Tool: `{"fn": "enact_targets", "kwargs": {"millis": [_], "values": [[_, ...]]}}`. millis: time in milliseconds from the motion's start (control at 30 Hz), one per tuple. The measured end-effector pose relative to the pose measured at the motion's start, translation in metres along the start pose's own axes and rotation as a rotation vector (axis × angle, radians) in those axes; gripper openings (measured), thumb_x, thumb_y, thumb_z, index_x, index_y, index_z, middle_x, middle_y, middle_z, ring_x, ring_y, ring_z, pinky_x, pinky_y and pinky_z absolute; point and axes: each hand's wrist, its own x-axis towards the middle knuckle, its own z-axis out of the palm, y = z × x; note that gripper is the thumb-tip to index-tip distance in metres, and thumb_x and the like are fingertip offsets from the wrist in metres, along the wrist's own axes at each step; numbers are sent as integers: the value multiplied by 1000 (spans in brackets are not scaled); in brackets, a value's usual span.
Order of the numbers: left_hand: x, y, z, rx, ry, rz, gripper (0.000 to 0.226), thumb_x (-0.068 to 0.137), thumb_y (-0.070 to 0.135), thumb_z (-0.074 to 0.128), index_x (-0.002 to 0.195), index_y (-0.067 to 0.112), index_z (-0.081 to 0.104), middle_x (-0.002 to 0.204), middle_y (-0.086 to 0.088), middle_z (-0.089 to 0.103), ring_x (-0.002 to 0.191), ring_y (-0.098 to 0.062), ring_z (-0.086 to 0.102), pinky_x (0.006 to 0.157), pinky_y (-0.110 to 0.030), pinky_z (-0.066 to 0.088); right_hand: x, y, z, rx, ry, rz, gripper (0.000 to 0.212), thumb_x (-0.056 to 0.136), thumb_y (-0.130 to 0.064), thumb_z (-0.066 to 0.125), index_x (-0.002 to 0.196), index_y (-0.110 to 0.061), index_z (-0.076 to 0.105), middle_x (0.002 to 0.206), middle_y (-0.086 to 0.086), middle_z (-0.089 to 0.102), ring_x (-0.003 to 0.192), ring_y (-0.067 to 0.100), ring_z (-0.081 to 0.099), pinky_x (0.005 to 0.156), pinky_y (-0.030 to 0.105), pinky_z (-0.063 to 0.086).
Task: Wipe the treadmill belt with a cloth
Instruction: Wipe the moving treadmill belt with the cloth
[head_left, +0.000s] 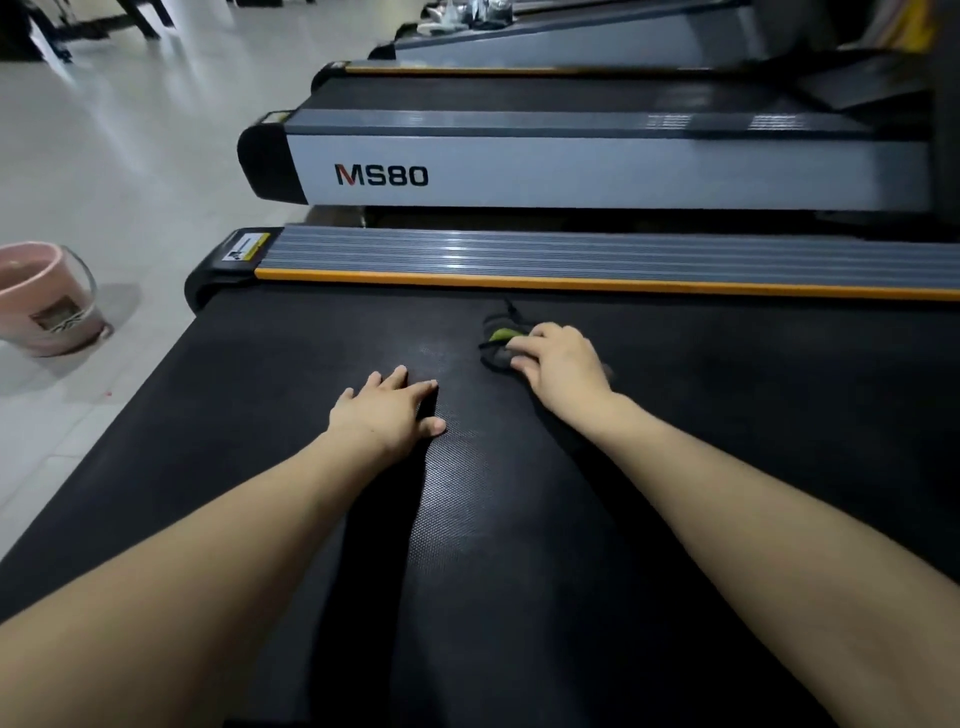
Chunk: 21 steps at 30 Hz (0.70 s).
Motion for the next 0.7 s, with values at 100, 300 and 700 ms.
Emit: {"fn": "enact_targets", "kwargs": {"millis": [100, 300, 700], "values": [[-16, 9, 7, -32, 163, 34, 48, 97, 59, 46, 141, 39, 49, 155, 3, 40, 142, -25, 36, 109, -46, 36, -71, -9, -18, 77, 41, -199, 19, 89, -36, 65, 105, -30, 73, 101, 0, 64, 78, 29, 56, 74, 38, 52], [-48, 55, 36, -29, 333, 113, 43, 99, 55, 42, 138, 39, 51, 147, 11, 47, 132, -21, 45, 101, -41, 41, -81, 42, -27, -97, 2, -432, 23, 95, -40, 57, 115, -35, 67, 113, -1, 63, 89, 26, 56, 75, 35, 50], [-34, 104, 65, 4, 434, 78, 48, 94, 70, 38, 131, 45, 56, 131, 11, 56, 119, -20, 52, 96, -41, 43, -147, 81, -62, 93, 22, -271, 21, 90, -36, 64, 110, -31, 72, 105, 1, 62, 82, 23, 56, 76, 35, 45]]}}
